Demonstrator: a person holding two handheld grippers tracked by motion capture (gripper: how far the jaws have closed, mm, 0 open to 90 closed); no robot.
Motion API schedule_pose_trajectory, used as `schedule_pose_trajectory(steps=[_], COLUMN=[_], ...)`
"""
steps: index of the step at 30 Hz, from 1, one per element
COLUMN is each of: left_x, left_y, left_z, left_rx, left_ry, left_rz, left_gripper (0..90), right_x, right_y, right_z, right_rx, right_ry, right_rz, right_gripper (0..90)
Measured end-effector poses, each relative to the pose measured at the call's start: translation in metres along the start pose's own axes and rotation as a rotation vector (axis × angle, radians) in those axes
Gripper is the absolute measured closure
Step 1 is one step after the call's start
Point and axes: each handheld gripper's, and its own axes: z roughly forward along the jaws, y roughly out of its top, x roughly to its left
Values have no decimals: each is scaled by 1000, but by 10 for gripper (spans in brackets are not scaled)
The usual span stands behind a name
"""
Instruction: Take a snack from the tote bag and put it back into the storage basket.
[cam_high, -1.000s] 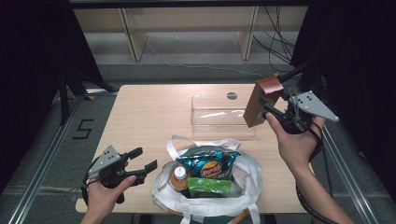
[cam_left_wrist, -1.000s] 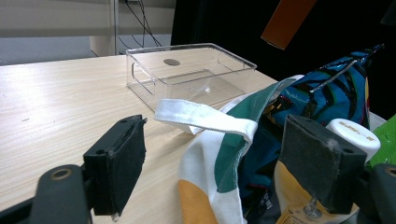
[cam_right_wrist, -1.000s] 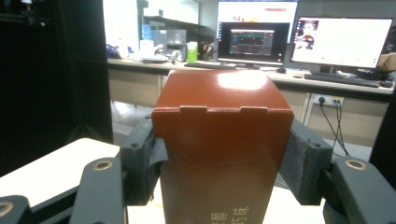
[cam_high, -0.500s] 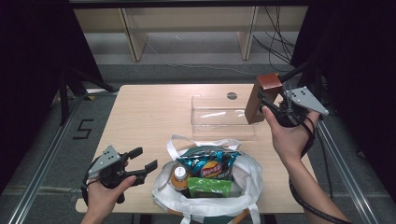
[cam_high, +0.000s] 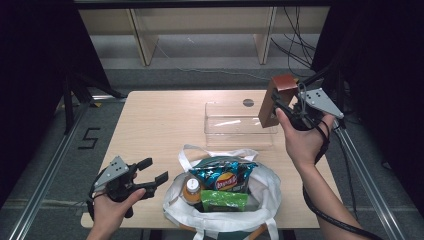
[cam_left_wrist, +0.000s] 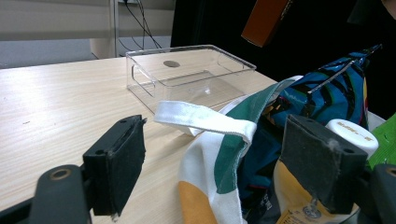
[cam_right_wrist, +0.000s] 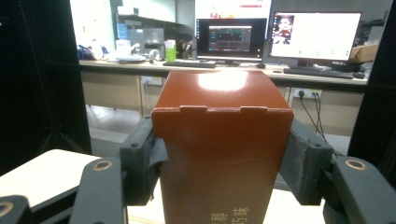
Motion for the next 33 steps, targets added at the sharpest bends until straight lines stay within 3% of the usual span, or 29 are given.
schedule_pose_trajectory(steps=[20, 22, 33], left_x=[-1, -1, -1], left_y=[0, 0, -1], left_z=[-1, -1, 0], left_rx=[4, 5, 0], left_ry=[9, 9, -2], left_rz=[3, 3, 6], left_gripper=[210, 210, 210], right_x=[-1, 0, 0], right_y=[-9, -11, -18], right_z=[19, 20, 29], right_rx=[14, 18, 32], right_ry=[-26, -33, -51], right_rz=[-17, 4, -22], right_gripper=[390, 390, 390])
